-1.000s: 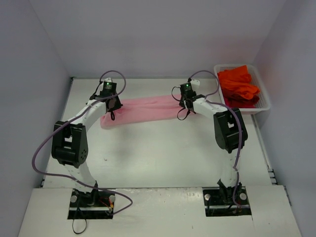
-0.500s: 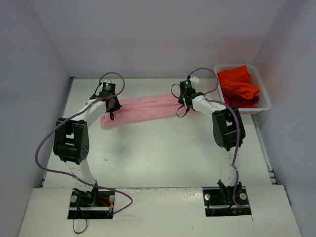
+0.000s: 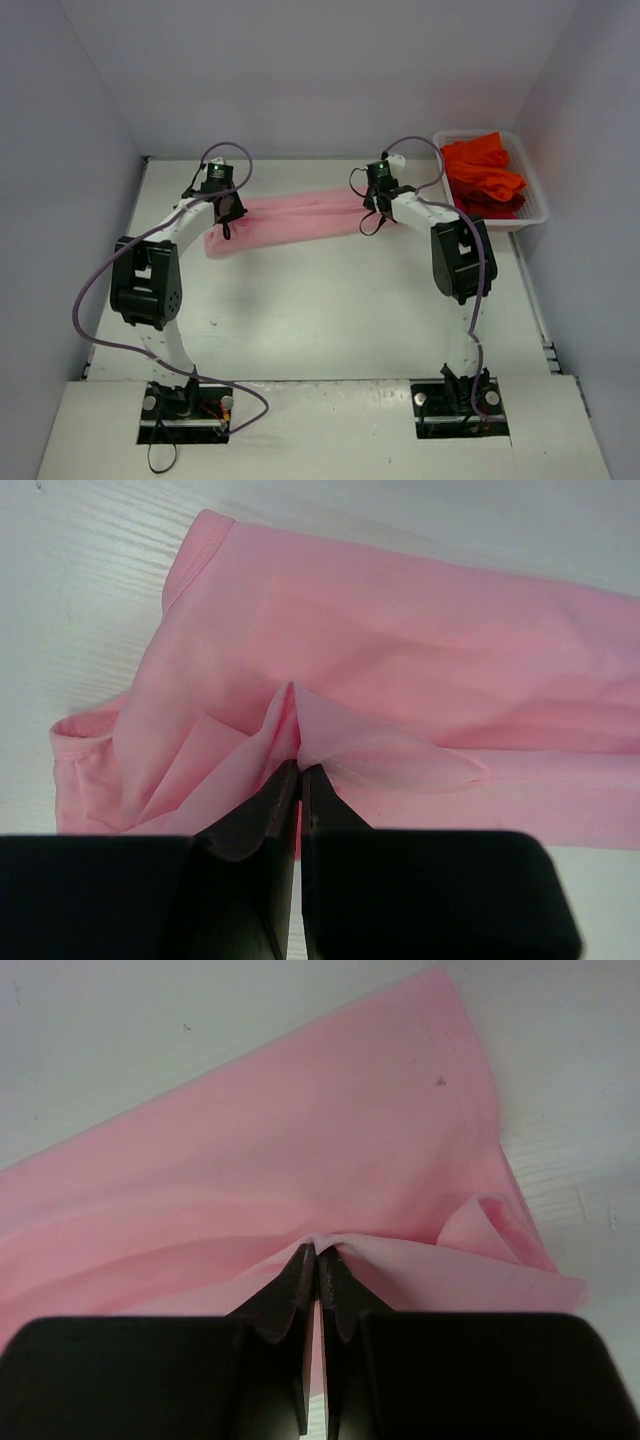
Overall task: Fold and stack the t-shirts
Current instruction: Fold the tshirt
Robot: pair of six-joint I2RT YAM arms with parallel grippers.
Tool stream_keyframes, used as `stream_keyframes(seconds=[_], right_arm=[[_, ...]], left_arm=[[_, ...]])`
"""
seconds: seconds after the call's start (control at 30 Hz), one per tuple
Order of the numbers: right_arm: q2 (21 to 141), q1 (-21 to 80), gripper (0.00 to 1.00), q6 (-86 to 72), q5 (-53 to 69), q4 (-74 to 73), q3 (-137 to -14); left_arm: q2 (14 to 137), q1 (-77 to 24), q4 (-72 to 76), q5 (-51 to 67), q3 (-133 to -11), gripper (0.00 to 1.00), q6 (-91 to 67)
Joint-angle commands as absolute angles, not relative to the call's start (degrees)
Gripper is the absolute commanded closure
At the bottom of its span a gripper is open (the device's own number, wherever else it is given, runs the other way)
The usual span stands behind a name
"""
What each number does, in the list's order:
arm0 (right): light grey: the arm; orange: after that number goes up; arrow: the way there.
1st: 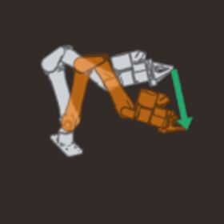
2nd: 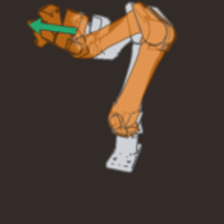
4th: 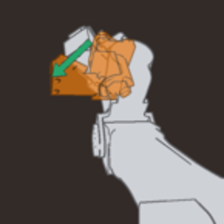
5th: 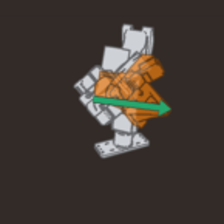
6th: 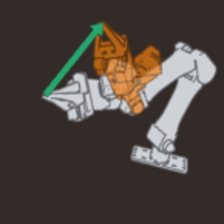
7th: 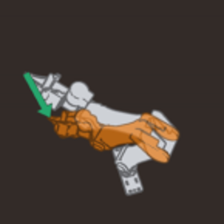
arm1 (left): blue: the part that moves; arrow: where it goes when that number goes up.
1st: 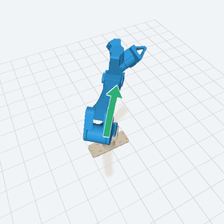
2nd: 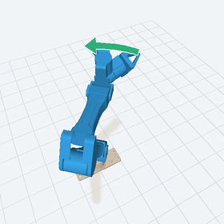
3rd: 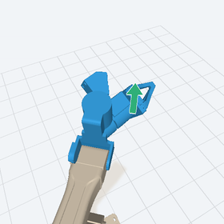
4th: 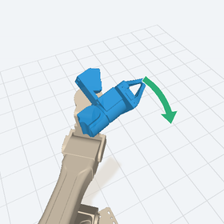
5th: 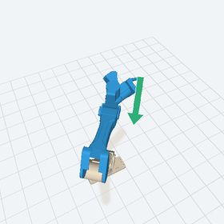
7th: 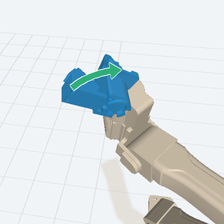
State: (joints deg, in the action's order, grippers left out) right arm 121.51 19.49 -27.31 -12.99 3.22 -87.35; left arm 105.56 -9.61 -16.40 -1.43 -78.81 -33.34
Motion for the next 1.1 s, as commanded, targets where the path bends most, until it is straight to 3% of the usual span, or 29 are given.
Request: stream_keyframes(seconds=[0.0,0.87,0.93,0.97,1.0,1.03,1.07], right_arm=[[120.5,18.28,1.0,-26.37,-15.21,4.22,-90.17],[124.72,17.93,1.0,-26.63,-13.97,4.22,-93.6],[124.89,17.93,0.94,-26.63,-13.97,4.31,-93.69],[124.98,17.84,0.84,-26.54,-13.97,4.22,-93.69],[125.07,17.84,0.8,-26.63,-13.97,4.31,-93.69],[125.24,17.93,0.74,-26.37,-13.97,4.39,-93.78],[125.33,17.84,0.54,-26.28,-13.89,4.66,-93.87]], left_arm=[[104.76,-8.35,-14.59,-3.25,-82.18,1.0,-32.26],[106.96,-7.21,-12.13,-2.2,-82.09,1.0,-33.4],[106.96,-7.21,-11.78,-2.37,-81.83,1.0,-33.4],[106.96,-7.21,-11.6,-2.55,-81.57,0.95,-33.4],[106.7,-7.21,-11.17,-2.81,-81.39,0.88,-33.4],[106.7,-7.21,-11.16,-3.07,-80.95,0.69,-33.4],[106.61,-7.12,-11.16,-3.86,-80.77,0.6,-33.49]])
